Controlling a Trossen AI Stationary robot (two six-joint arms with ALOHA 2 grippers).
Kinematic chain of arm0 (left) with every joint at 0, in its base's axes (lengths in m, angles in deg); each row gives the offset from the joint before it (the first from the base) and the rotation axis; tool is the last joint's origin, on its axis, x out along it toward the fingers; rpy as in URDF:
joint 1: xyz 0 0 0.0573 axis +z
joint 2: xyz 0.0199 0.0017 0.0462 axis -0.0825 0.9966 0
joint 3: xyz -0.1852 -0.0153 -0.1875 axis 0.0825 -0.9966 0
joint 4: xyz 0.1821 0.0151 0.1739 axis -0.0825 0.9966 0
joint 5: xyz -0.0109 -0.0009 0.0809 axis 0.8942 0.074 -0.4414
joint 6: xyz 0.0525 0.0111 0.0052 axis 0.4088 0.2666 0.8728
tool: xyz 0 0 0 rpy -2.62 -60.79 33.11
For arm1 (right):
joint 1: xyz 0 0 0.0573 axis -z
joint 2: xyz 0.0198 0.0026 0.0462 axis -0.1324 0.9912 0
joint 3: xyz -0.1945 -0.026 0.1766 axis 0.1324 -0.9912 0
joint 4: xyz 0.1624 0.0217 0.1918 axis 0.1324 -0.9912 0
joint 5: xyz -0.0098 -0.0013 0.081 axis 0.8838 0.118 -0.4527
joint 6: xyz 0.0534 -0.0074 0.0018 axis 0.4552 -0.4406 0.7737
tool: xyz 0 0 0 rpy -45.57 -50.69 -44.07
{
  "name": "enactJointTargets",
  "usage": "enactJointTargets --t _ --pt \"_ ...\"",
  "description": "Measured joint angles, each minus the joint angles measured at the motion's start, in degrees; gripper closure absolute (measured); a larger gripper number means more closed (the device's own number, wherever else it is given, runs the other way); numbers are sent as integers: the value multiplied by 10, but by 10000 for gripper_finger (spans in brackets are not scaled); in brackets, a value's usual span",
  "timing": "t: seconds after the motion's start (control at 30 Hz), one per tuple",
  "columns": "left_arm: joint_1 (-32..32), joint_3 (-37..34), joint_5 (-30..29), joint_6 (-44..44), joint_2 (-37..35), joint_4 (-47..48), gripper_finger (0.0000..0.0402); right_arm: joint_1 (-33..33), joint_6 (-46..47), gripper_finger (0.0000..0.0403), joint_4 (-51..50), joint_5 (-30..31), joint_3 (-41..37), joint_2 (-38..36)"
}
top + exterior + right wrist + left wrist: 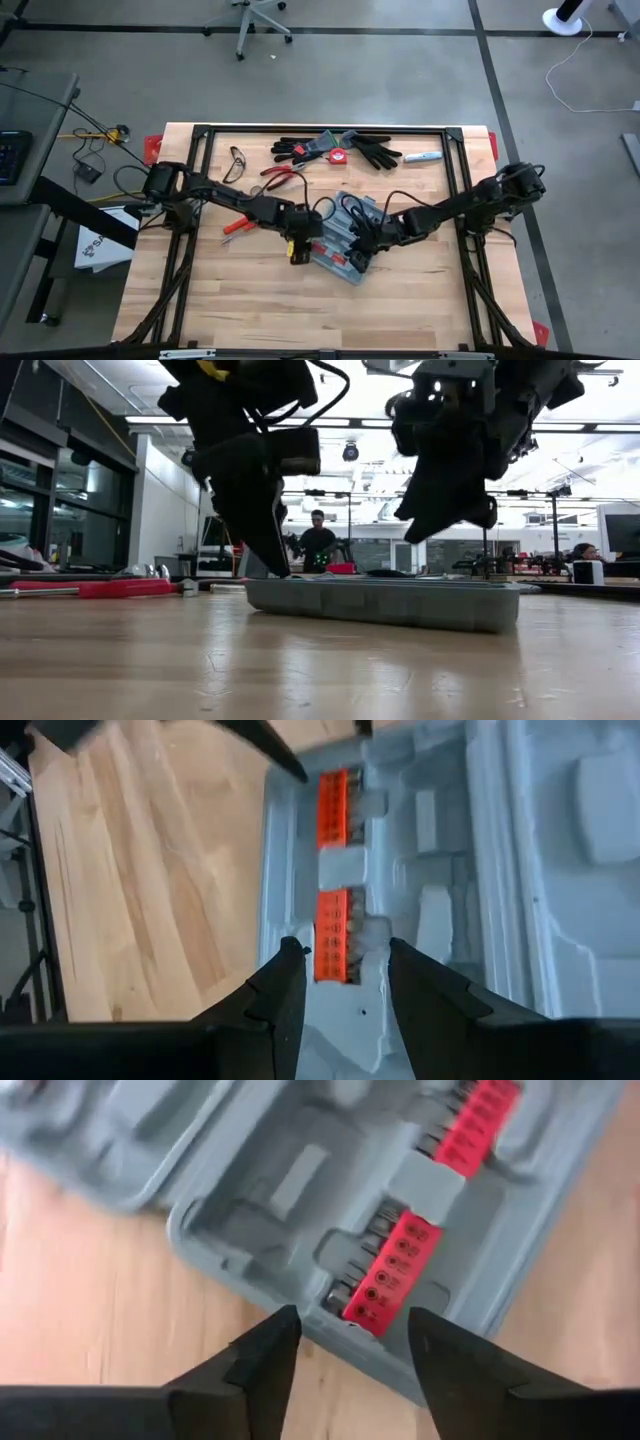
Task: Prefit tool cases
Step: Remove the set of screwdriver bits from the gray tool box
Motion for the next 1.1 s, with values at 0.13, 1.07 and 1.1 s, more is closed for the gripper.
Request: enactJointTargets --t 0.13,1.07,1.1 --pt "-6 0 14 -78 0 20 224 5 -21 269 24 -31 0 20" --pt "-99 0 -66 -279 -18 -119 289 8 -340 269 -26 -34 132 122" --pt "-106 1 -81 -279 -25 -109 290 7 -344 269 -22 -34 132 122"
